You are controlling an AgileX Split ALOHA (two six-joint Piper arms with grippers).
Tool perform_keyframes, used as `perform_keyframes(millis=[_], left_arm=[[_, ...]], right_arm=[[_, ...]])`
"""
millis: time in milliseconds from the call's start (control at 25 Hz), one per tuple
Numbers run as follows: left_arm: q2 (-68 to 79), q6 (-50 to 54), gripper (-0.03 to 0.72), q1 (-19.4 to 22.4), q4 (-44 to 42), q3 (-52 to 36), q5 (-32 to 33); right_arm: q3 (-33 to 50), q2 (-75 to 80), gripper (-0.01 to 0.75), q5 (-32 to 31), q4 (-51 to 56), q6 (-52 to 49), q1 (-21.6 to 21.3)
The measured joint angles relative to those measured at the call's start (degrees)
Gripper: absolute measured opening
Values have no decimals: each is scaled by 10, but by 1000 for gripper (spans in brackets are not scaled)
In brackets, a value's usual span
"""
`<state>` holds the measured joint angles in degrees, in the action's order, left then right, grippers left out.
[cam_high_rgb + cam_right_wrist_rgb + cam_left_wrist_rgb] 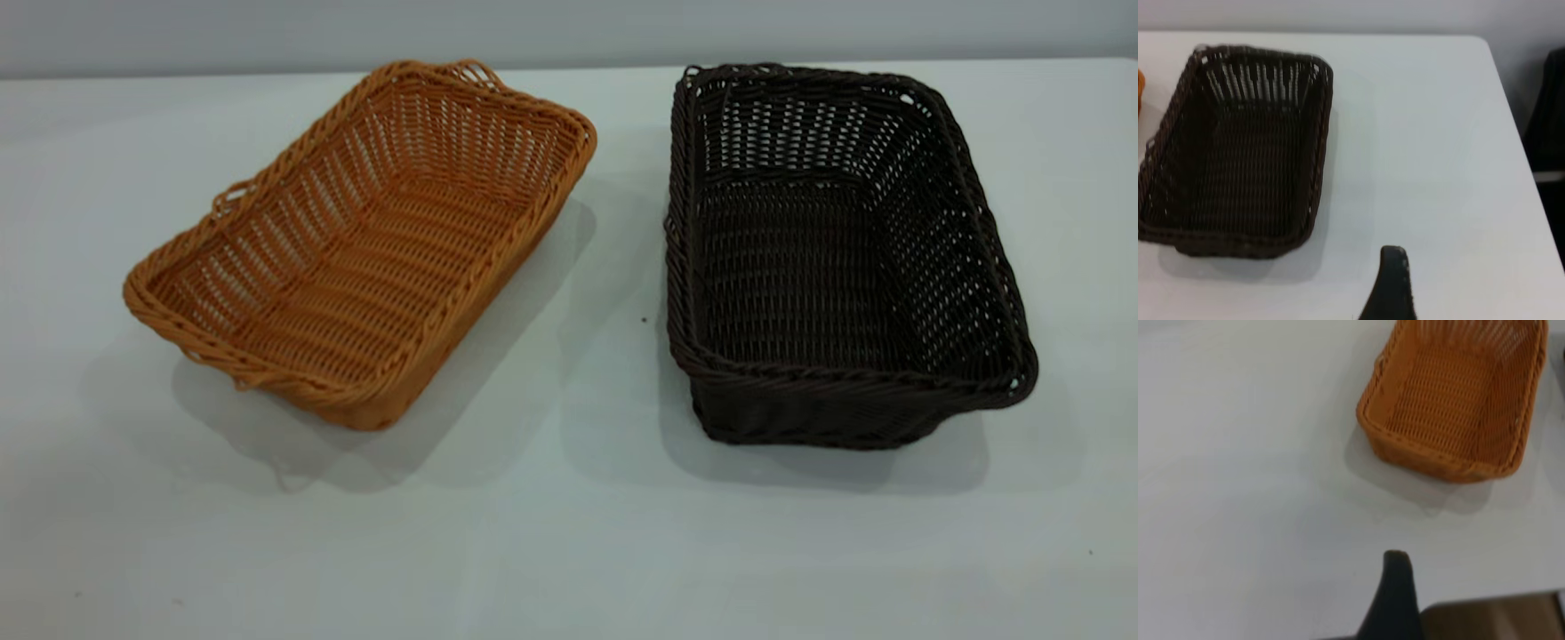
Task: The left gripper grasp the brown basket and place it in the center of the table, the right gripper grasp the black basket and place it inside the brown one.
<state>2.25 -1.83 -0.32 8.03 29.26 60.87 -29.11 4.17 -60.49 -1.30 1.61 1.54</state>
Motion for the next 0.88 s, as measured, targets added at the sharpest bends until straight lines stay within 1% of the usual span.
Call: perform_keyframes(millis=[160, 320, 400, 560, 720, 800, 880], left_arm=[[123, 8, 572, 0, 0, 30, -66], [275, -13, 572, 0, 0, 66, -146], [359, -20, 572, 0, 0, 86, -184], [504, -53, 572, 0, 1, 128, -234], [621, -73, 572, 0, 2, 166, -274], [662, -83, 572, 0, 6, 180, -293], [695, -95, 572, 0, 20, 189, -312]], right_arm=[[-16, 105, 552, 47, 8, 1, 0], [-16, 235, 552, 75, 71, 18, 0], [-16, 298, 552, 90, 122, 38, 0], [-16, 423, 552, 113, 253, 97, 0], [-16, 554, 552, 95, 404, 189, 2], [-16, 618, 552, 85, 469, 219, 16], [-16, 686, 552, 95, 513, 221, 42]])
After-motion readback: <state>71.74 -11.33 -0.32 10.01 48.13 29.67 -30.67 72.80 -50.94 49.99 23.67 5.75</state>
